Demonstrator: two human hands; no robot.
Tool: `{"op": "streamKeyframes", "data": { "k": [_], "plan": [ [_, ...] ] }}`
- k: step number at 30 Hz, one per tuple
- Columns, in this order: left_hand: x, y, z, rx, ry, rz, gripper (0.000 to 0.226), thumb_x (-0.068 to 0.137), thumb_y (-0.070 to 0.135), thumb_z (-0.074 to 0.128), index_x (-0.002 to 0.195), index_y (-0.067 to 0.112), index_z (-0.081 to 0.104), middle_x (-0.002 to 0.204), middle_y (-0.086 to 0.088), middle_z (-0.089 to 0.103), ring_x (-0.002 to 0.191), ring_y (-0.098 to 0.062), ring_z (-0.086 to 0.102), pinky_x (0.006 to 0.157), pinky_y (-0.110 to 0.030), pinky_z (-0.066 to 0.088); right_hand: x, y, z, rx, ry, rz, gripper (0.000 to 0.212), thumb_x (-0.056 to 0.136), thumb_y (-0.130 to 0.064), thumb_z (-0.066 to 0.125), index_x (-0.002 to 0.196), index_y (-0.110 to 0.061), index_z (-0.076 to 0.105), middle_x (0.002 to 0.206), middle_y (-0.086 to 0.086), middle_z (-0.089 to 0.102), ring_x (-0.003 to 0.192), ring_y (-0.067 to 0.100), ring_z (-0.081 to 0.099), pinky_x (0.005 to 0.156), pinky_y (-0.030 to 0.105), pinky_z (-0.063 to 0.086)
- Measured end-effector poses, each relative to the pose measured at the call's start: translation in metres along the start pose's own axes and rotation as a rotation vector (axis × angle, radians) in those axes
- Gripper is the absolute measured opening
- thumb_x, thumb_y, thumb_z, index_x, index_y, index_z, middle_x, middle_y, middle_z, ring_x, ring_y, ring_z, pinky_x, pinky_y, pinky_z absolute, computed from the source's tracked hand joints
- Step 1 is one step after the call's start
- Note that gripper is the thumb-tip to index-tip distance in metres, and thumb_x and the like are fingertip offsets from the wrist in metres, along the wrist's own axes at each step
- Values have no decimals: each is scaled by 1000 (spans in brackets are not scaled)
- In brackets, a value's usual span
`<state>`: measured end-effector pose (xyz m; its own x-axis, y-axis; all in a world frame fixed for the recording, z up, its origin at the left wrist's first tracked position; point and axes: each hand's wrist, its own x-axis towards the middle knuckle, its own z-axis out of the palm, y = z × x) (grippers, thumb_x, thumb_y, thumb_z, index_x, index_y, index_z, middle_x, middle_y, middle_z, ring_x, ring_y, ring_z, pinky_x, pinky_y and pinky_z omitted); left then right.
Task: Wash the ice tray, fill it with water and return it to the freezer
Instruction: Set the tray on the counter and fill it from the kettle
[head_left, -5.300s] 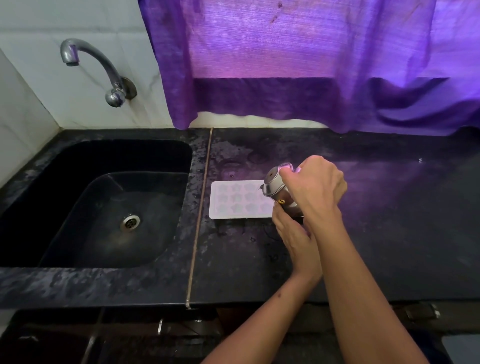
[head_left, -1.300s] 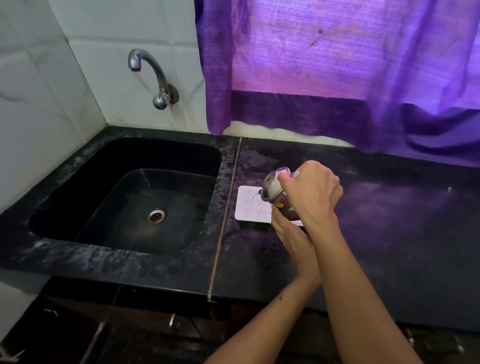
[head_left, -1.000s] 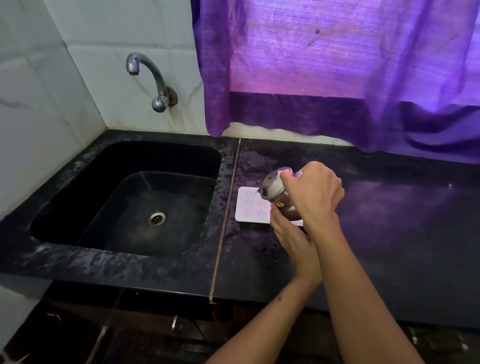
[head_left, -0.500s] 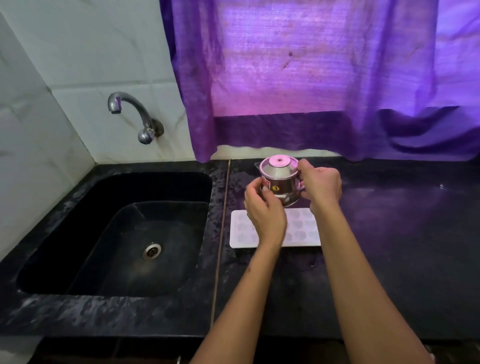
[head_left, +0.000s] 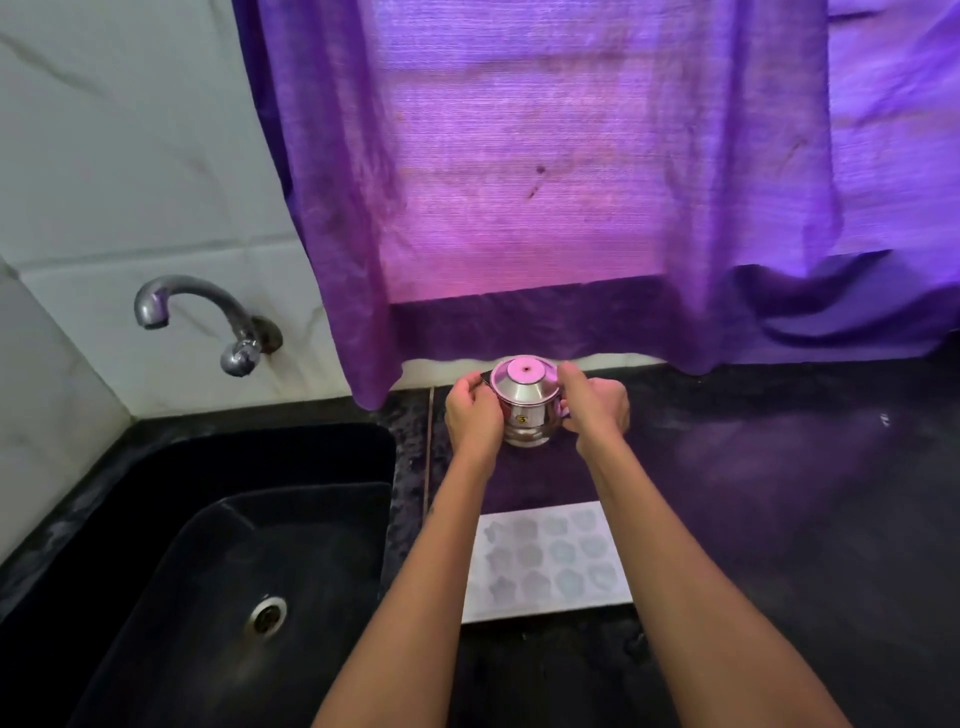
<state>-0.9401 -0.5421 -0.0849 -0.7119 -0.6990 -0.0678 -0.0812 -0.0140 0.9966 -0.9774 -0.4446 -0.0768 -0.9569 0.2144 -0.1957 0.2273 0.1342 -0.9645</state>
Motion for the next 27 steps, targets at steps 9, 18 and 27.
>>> {"op": "streamKeyframes", "data": {
  "k": [9, 18, 27],
  "plan": [
    [65, -13, 25, 86, 46, -101, 40, 93, 10, 42, 130, 11, 56, 131, -7, 58, 119, -24, 54, 100, -32, 42, 61, 7, 58, -25, -16, 85, 61, 50, -61, 48, 73, -11, 73, 78, 7, 72, 76, 25, 67, 69, 34, 55],
    [103, -39, 41, 153, 41, -198, 44, 94, 13, 43, 138, 13, 47, 134, -10, 55, 121, -26, 52, 96, -32, 40, 108, 31, 92, -107, -20, 97, 38, 73, -50, 57, 62, -14, 67, 74, 5, 70, 75, 25, 67, 74, 41, 58],
    [101, -49, 38, 174, 80, -221, 43, 93, 17, 47, 136, 12, 48, 128, -9, 59, 116, -25, 55, 95, -30, 40, 115, 48, 92, -86, -80, 74, 31, 68, -45, 62, 59, -16, 62, 71, 4, 70, 77, 25, 67, 77, 46, 58]
  ]
}}
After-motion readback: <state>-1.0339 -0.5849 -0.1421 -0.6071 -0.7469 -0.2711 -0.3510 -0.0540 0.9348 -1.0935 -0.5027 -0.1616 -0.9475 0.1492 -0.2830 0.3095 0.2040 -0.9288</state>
